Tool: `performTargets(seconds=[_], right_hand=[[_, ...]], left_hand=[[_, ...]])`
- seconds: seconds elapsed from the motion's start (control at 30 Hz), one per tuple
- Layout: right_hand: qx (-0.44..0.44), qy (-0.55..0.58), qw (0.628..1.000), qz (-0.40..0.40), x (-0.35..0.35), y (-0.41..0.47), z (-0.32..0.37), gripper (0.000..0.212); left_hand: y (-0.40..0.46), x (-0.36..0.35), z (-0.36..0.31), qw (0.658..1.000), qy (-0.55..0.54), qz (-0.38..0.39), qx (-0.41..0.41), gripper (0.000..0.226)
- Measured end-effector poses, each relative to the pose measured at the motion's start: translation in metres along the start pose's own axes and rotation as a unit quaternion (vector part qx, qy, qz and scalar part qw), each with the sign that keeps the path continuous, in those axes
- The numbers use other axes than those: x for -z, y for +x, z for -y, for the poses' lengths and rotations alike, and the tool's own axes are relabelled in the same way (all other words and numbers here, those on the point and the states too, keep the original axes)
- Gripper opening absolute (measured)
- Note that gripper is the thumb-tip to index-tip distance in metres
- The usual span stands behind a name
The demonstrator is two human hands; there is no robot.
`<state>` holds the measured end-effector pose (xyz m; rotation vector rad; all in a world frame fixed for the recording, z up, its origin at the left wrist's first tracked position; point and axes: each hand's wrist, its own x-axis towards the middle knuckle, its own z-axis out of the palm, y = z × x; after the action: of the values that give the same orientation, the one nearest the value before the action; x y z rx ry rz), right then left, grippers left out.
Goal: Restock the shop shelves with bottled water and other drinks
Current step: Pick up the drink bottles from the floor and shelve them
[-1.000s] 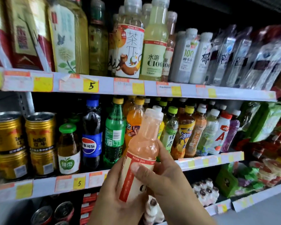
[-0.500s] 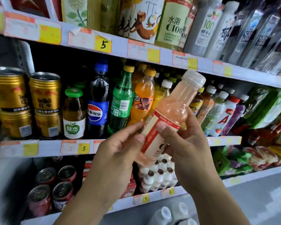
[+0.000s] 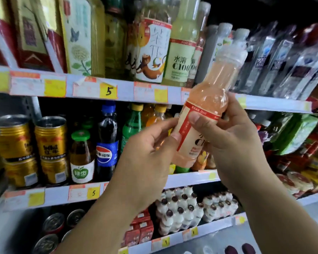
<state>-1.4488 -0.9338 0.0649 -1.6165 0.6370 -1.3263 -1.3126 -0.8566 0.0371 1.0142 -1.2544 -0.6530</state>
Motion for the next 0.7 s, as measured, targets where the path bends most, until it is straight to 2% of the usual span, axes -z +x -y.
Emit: performTargets(seconds=[0.13, 0.23, 0.3, 0.43, 0.6, 0.7], right_hand=[[0.026, -0.014, 0.999, -0.024, 0.015, 0.044, 0.036, 0.082], [0.035, -0.017, 0.998, -0.049, 0.025, 0.076, 0.056, 0.091], [0.045, -0.030, 0.997, -0.063, 0.030, 0.094, 0.065, 0.088], [0.064, -0.070, 0.992, -0.087, 0.035, 0.126, 0.068, 0.070], [0.051, -0.131, 0.987, -0.073, 0.027, 0.155, 0.054, 0.073], [0.038, -0.157, 0.985, -0.066, 0.018, 0.159, 0.042, 0.069]], left_hand=[[0.053, -0.012, -0.039, 0.994, 0.105, 0.026, -0.030, 0.029], [0.082, -0.017, -0.062, 0.974, 0.217, 0.042, -0.057, 0.030], [0.093, -0.019, -0.075, 0.950, 0.302, 0.048, -0.057, 0.030], [0.103, -0.022, -0.081, 0.898, 0.436, 0.056, -0.031, 0.035], [0.106, -0.027, -0.067, 0.859, 0.509, 0.048, 0.005, 0.047], [0.105, -0.030, -0.062, 0.859, 0.510, 0.039, 0.007, 0.045]])
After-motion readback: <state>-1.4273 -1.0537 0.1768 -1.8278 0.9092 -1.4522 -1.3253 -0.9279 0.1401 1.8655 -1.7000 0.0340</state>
